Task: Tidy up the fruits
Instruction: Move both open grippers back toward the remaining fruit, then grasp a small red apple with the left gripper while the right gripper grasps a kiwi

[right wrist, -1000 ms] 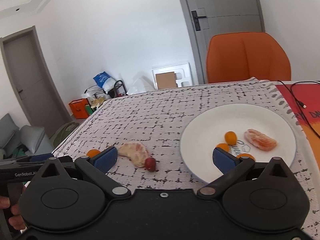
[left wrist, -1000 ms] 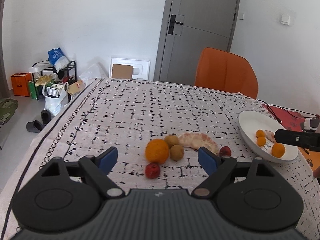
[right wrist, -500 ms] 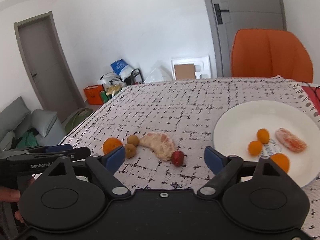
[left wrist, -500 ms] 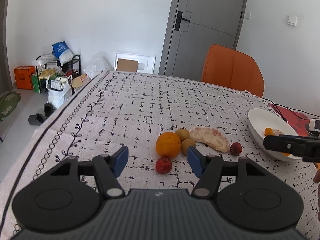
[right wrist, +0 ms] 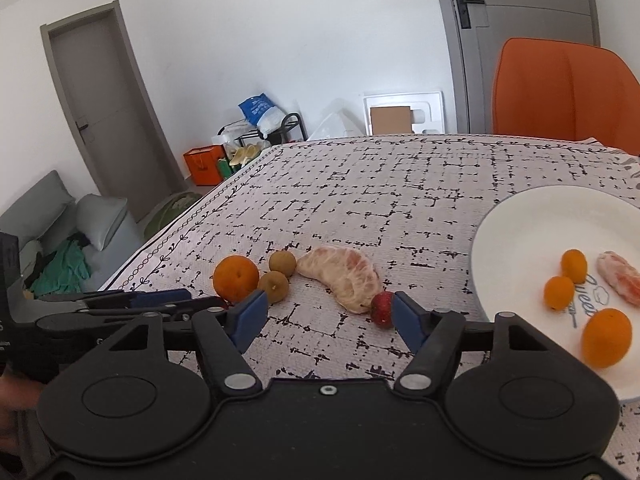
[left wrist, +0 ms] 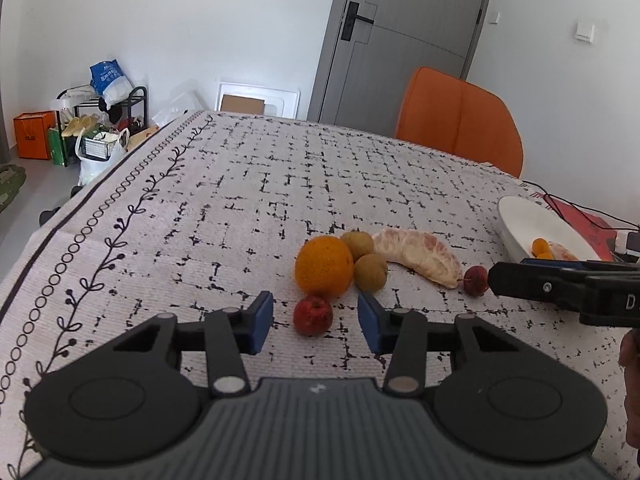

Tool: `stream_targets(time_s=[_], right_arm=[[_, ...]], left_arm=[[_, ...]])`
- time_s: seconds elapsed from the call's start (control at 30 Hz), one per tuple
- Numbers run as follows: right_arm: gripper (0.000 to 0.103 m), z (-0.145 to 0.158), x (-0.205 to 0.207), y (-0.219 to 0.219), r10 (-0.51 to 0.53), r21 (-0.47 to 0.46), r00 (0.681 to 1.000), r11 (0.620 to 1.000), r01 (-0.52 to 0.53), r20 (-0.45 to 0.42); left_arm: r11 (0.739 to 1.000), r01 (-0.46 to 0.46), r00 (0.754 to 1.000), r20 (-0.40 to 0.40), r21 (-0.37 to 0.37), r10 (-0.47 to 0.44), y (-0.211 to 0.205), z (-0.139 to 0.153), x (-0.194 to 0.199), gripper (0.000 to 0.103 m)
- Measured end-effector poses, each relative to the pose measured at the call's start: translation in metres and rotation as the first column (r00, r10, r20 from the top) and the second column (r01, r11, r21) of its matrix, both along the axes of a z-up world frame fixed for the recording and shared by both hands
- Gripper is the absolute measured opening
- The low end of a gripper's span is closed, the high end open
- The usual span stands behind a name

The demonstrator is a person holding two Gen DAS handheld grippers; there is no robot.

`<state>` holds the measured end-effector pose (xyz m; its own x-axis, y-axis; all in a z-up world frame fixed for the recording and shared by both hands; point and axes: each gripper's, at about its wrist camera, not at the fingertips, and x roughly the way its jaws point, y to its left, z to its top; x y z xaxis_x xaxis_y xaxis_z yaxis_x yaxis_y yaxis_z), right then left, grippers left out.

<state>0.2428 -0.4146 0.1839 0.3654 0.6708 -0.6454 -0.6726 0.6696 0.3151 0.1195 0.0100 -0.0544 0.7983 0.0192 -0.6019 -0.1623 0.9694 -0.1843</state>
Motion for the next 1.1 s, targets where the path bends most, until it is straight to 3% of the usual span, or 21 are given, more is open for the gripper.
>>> stream_targets(time_s=[0.1, 0.27, 0.43, 1.1], right_arm=[[0.067, -0.004, 0.003, 0.004, 0.005, -0.005, 1.000, 1.000, -0.005, -0.010], [0.066, -0.009, 0.006, 0.012, 0.018, -0.010, 0.999, 1.000, -0.019, -0.028], [0.059, -0.014, 0.007, 0.022, 0.038, -0.014, 0.998, 0.999, -0.039, -0.046], [0.050, -0.027, 0.009, 0.066, 0.124, -0.016, 0.991, 0.992, -0.125, -0.055]], left_arm=[[1.000, -0.002, 1.000, -0.015, -0.007, 0.001, 0.001, -0.005, 0.005, 0.042], [1.000, -0.004, 1.000, -0.017, 0.008, 0.004, 0.001, -0.009, 0.008, 0.021], [1.000, -0.028, 0.999, -0.016, 0.001, 0.028, 0.006, -0.007, 0.005, 0.021], [0.993, -0.117, 0.993, -0.004, 0.025, 0.117, 0.037, 0.006, -0.013, 0.021]])
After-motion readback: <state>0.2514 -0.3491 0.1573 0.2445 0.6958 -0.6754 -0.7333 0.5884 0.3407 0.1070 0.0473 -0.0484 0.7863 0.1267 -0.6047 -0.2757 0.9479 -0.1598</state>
